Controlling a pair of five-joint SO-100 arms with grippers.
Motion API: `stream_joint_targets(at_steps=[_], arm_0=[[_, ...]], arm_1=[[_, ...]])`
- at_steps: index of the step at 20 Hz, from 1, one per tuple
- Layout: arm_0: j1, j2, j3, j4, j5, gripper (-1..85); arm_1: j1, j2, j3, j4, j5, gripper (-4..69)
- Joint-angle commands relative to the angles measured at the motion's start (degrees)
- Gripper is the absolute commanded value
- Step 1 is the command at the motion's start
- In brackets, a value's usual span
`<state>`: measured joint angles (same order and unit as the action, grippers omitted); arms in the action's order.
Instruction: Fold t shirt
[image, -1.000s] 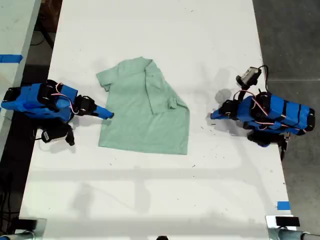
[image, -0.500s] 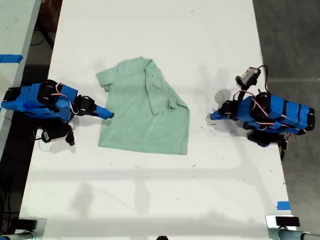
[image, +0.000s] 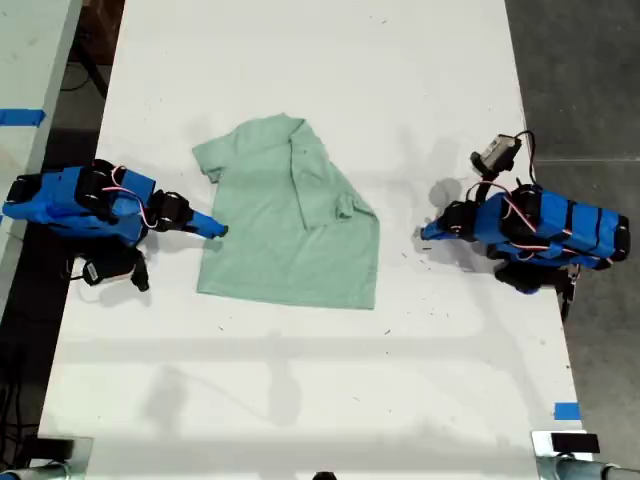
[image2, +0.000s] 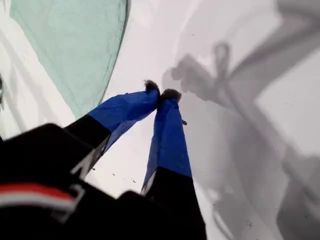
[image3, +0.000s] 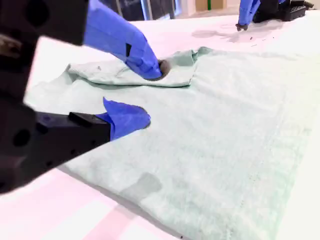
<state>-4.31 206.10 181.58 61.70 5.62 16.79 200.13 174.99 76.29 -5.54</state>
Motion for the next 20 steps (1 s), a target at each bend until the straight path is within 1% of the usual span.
stream_joint_targets(at_steps=[1, 2, 3, 4, 5, 6, 8, 9, 10, 11, 14, 18, 19, 20], arm_0=[[1.49, 0.44, -1.58, -1.85, -6.33, 11.8], [1.49, 0.44, -1.49, -1.67, -14.85, 15.3], [2.2, 0.44, -2.02, -2.29, -18.81, 33.3], [2.64, 0.44, -2.37, -1.93, -19.69, 36.6], [3.6, 0.44, -2.11, 0.79, -21.27, 36.0], [3.96, 0.44, -2.02, 0.62, -23.38, 35.5], [2.11, 0.44, -2.02, 0.35, -24.96, 35.2], [0.53, 0.44, -1.93, -0.53, -21.71, 28.0], [-2.29, 0.44, -2.11, -1.05, -15.47, 0.6], [-4.57, 0.44, -2.46, 1.93, -17.14, -0.1], [-6.68, 0.53, -2.55, 0.18, -16.87, -0.1], [-8.35, 0.53, -4.22, -0.44, -17.23, -0.1], [-10.11, 0.53, -4.04, 0.09, -16.7, -0.1], [-11.25, 0.53, -3.25, 2.02, -16.7, -0.1]], arm_1=[[-0.62, 0.88, 2.9, 0.26, -0.26, 2.0], [-0.62, 0.88, 2.9, 0.26, -0.26, 2.0], [-0.62, 0.88, 2.9, 0.26, -0.26, 2.0], [-0.62, 0.88, 2.9, 0.26, -0.26, 2.0], [-0.7, 0.88, 2.9, 0.26, -0.26, 2.0], [-0.7, 0.88, 2.9, 0.26, -0.26, 2.0], [-0.7, 0.88, 2.9, 0.26, -0.35, 2.0], [-0.7, 0.88, 2.9, 0.26, -0.44, 2.0], [-0.79, 0.88, 2.9, 0.26, -0.53, 2.0], [-0.88, 0.88, 2.81, 0.26, -0.53, 2.0], [-1.14, 0.88, 2.81, 0.26, -0.62, 1.4], [-1.32, 0.88, 2.81, 0.26, -0.62, 1.3], [-1.32, 0.88, 2.81, 0.26, -0.7, 1.3], [-1.32, 0.88, 2.81, 0.26, -0.79, 1.3]])
